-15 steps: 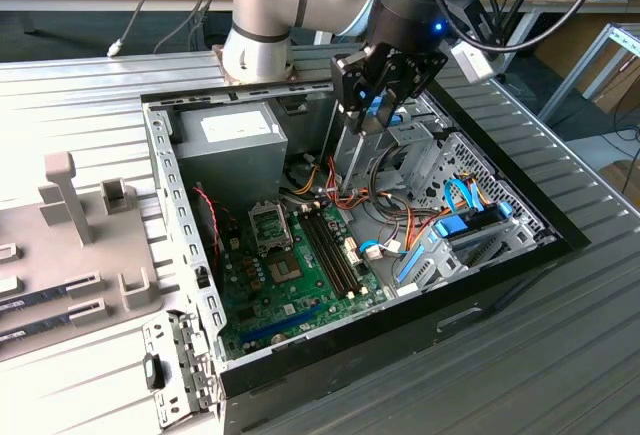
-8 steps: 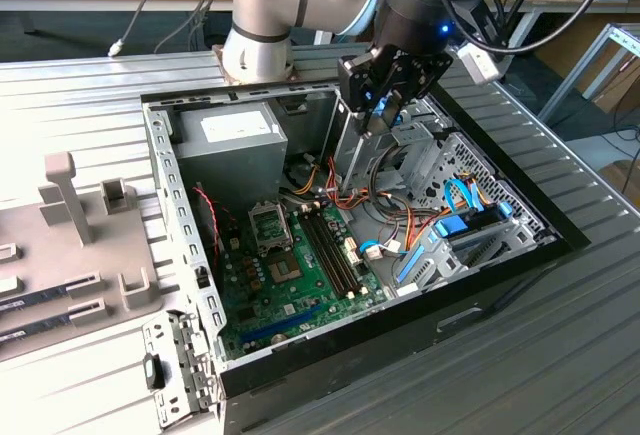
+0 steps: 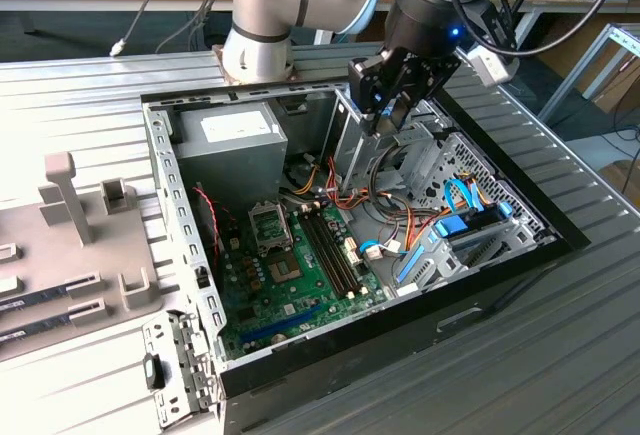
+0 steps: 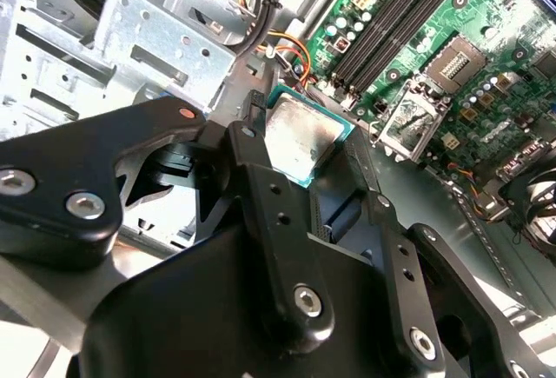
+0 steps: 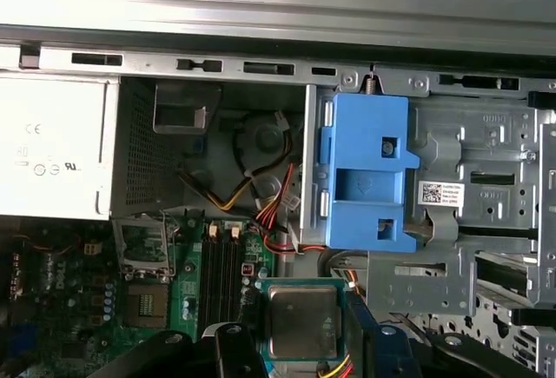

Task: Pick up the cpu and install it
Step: 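Pick up the cpu and move it towards the insertion slot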

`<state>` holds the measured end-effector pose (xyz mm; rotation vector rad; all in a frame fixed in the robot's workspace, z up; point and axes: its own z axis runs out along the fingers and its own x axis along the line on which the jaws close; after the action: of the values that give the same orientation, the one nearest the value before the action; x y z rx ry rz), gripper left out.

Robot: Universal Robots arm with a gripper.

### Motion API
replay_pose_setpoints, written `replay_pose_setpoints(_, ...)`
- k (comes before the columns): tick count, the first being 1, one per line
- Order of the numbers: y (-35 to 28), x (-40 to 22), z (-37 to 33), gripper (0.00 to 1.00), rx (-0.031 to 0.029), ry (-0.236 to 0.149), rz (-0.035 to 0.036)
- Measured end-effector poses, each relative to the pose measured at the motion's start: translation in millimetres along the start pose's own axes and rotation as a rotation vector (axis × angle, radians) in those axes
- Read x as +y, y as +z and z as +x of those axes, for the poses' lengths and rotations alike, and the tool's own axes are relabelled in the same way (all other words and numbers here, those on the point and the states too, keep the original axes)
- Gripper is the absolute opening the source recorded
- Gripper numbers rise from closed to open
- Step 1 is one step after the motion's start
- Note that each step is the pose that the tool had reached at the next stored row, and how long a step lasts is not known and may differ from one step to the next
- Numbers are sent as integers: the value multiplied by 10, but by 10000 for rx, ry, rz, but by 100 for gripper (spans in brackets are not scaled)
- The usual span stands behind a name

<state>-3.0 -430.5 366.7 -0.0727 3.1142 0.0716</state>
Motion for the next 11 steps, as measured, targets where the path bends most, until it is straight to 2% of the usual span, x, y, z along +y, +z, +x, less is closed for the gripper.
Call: replay_pose_setpoints(11,39,-27,-166,47,1,-1,11)
